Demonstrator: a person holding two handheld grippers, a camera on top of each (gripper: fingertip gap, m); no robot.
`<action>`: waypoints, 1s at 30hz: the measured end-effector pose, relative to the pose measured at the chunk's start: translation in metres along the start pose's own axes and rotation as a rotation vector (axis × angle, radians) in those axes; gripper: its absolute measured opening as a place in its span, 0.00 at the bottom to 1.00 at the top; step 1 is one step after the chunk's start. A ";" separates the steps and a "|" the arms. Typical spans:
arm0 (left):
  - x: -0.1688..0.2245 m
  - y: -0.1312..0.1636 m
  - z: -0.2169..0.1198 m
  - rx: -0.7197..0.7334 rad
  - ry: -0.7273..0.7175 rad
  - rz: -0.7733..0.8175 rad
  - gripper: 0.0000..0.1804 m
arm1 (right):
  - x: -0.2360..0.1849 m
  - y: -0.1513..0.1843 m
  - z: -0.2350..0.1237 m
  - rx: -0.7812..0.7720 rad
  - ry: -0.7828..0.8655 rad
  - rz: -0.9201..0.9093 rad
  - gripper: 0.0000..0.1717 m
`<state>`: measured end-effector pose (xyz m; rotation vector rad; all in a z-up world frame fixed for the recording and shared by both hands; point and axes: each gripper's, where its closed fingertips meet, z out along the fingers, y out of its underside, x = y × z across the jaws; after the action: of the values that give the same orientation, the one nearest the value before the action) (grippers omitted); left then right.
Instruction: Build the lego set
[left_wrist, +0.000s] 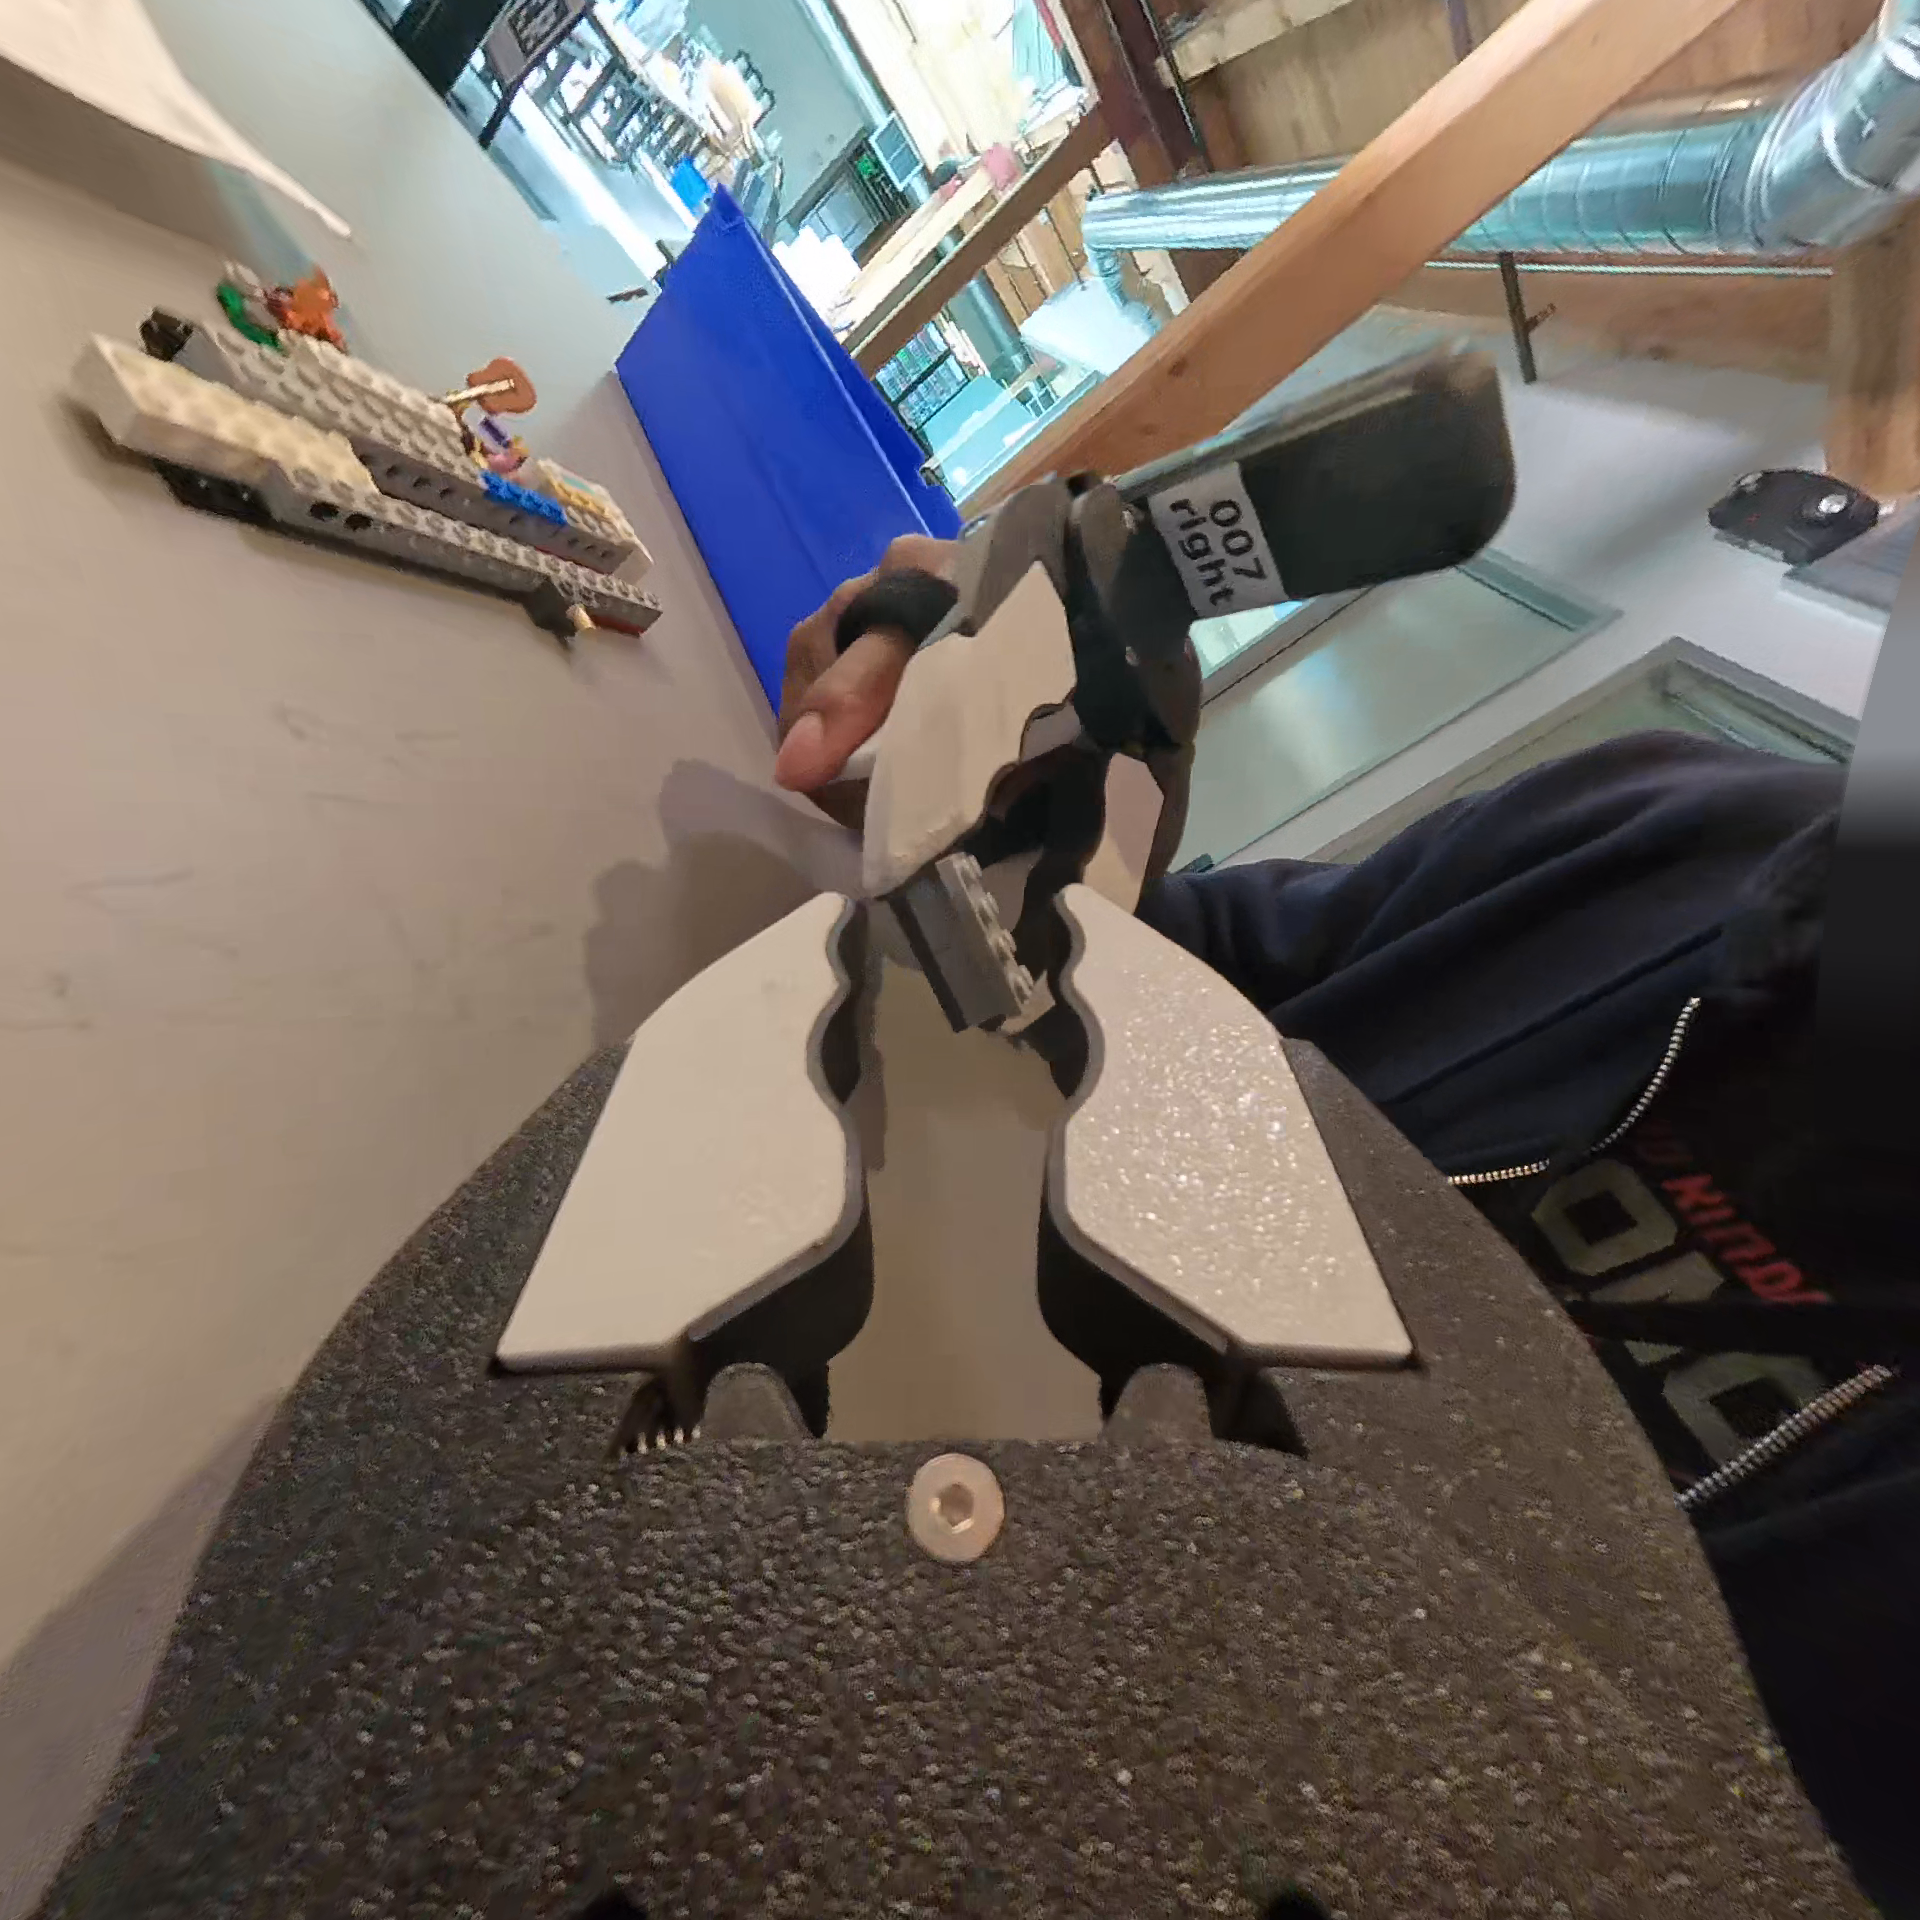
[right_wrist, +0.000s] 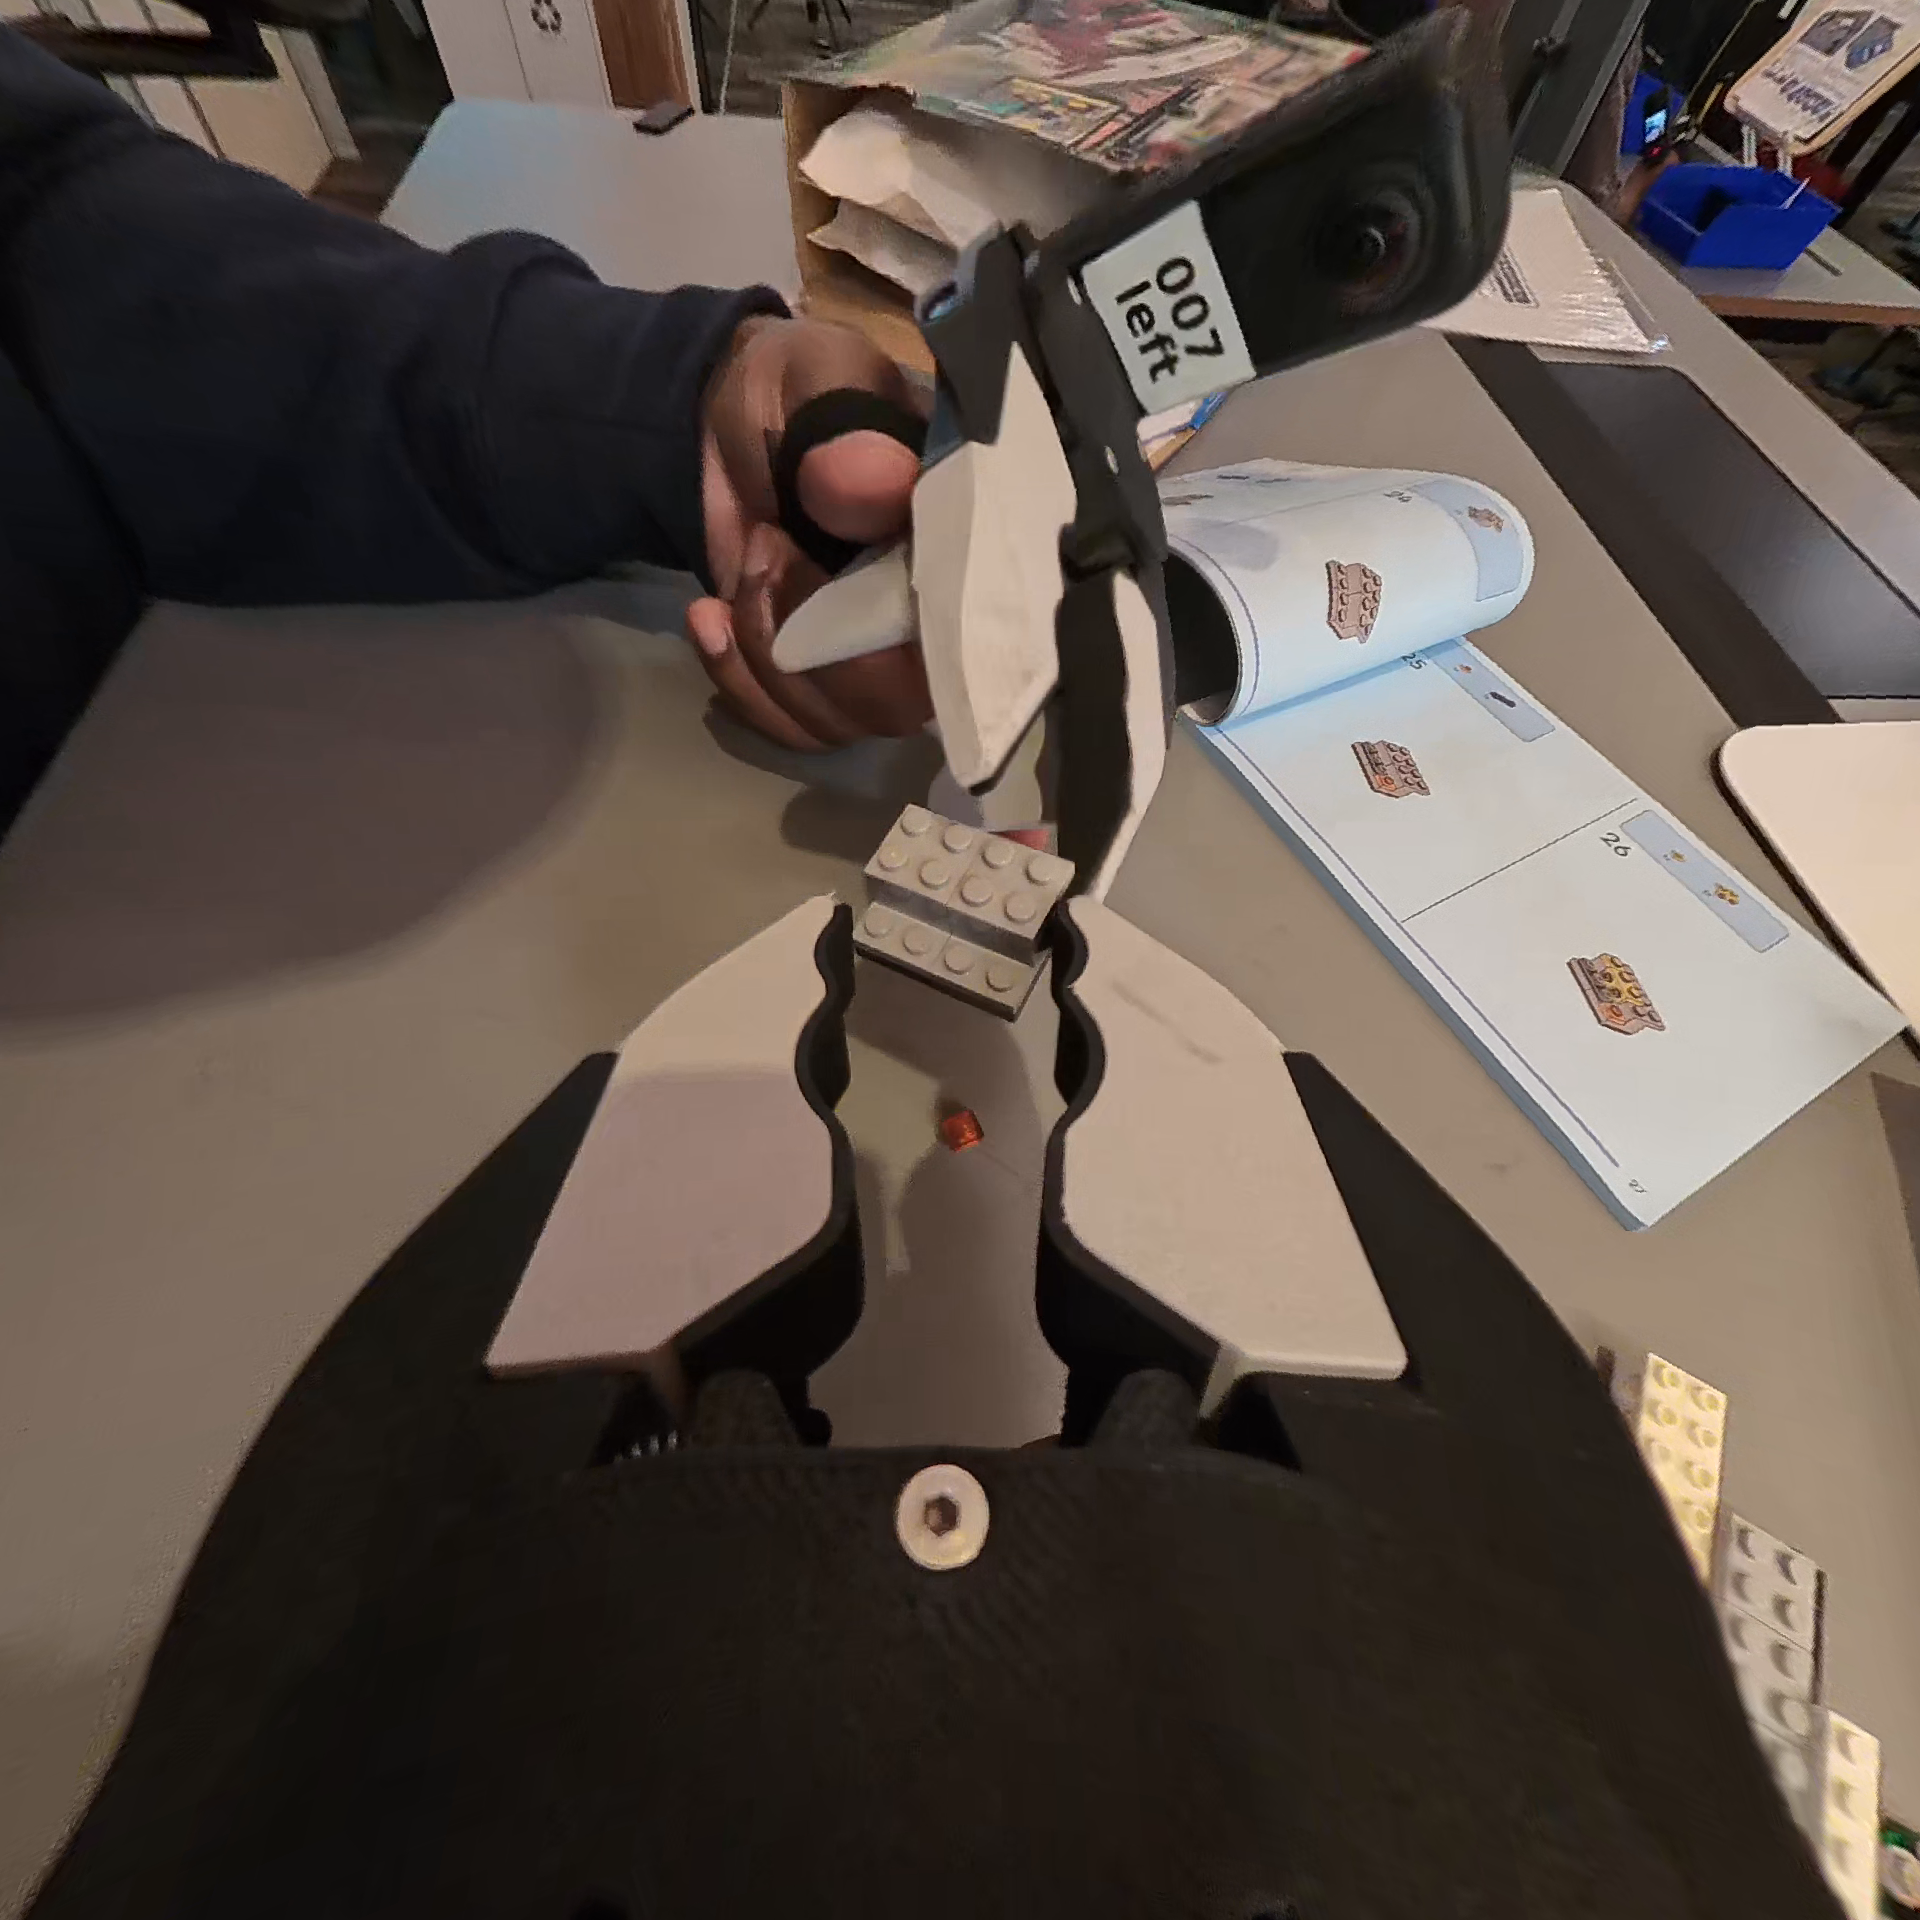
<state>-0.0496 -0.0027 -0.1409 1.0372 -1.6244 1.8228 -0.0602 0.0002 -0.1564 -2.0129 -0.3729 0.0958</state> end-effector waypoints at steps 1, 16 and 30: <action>0.000 0.001 0.001 -0.006 0.009 -0.028 0.19 | 0.000 0.000 0.001 -0.005 0.007 -0.019 0.21; 0.002 0.020 0.014 -0.102 0.047 -0.127 0.11 | -0.006 0.002 0.001 -0.002 0.002 -0.097 0.21; -0.007 -0.010 -0.001 0.097 0.043 -0.166 0.11 | 0.031 -0.004 -0.004 0.009 0.247 -0.109 0.27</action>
<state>-0.0377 0.0010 -0.1406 1.1313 -1.3939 1.8146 -0.0312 0.0078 -0.1483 -1.9629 -0.3227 -0.2169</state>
